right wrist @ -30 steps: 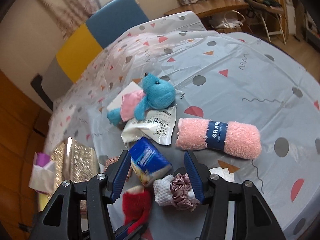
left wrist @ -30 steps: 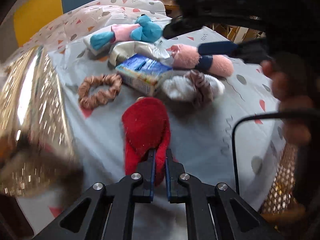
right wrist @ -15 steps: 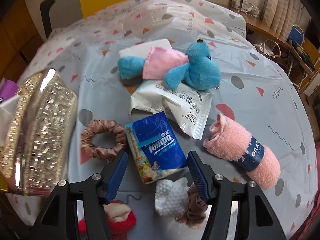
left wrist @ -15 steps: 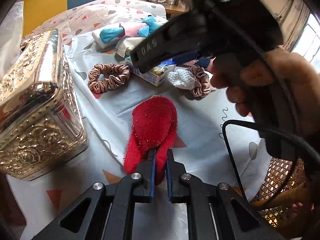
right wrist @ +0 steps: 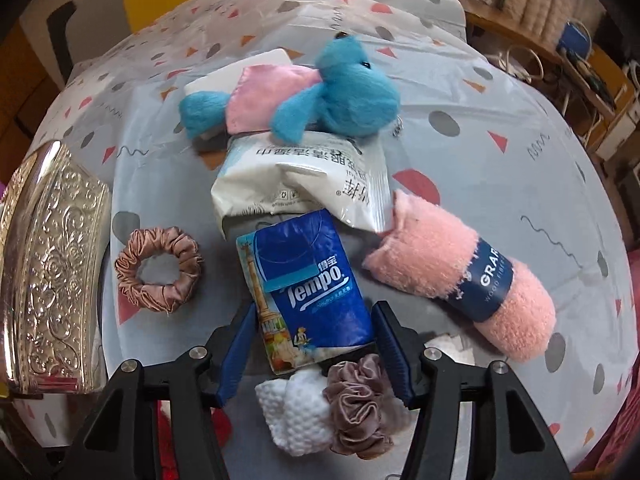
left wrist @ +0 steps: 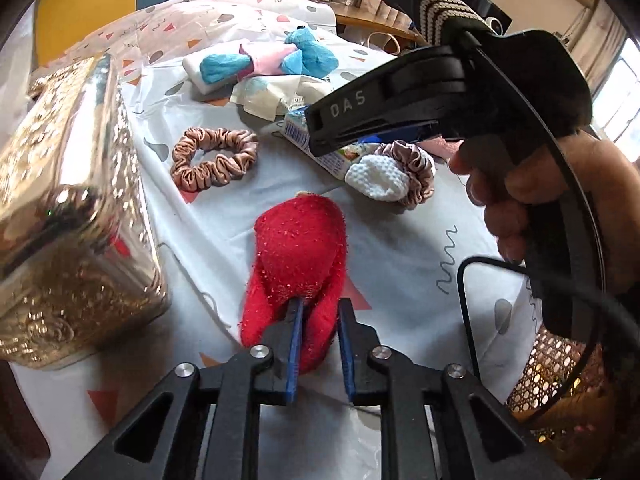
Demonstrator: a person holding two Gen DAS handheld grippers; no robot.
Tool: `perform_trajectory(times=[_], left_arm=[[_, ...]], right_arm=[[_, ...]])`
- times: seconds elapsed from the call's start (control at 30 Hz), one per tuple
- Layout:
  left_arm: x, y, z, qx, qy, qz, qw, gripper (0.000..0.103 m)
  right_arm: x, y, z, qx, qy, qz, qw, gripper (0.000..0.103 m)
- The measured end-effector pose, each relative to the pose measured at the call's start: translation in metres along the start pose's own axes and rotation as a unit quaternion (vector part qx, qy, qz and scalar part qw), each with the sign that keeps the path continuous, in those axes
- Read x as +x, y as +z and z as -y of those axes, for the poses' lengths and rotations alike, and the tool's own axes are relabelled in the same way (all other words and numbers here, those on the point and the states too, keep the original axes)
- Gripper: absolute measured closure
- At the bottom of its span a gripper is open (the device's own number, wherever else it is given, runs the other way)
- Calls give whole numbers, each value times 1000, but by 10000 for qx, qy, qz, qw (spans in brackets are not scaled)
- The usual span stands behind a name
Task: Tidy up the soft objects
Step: 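Carry the red sock to the tray while the right tool grasps the tissue pack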
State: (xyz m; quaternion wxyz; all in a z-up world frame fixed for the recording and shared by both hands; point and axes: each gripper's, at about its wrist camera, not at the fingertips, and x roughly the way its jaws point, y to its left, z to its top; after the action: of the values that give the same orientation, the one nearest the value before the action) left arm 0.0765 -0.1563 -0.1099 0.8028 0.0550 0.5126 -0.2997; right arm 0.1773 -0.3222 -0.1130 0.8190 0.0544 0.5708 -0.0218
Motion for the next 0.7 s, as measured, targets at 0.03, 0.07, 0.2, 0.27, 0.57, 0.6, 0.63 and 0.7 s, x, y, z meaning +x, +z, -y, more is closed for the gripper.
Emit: perform_trajectory(times=[0.03,0.07,0.2,0.27,0.57,0.6,0.63,0.7], left_arm=[[1,2,2,35,72,-3,10000,85],[3,4,3,84,151,-2,9999,87],[0,6,4,114,147,87,9998,95],[-11,7,4,90,62,205,9997,95],[-73,46,1,-85,-334,885,9955,96],[-79,55,-1,-121,-346,966,9946,96],[-83,61,-3,-151,-356,1023,9940,96],[-93,78,-9,-257,-390,1156,9922,96]], right_arm=[[0,0,0,-12,-13,-4,10000,44],[0,0,0,-31,-17,-5,10000,44],[2,1,6,54,93,-43,9999,44],[2,2,11,84,138,-51,9999,44],[5,2,4,1,77,-33,10000,44],[5,2,2,-8,80,-34,10000,44],[5,1,1,-24,68,-30,10000,44],[4,0,-2,-83,25,-28,10000,44]])
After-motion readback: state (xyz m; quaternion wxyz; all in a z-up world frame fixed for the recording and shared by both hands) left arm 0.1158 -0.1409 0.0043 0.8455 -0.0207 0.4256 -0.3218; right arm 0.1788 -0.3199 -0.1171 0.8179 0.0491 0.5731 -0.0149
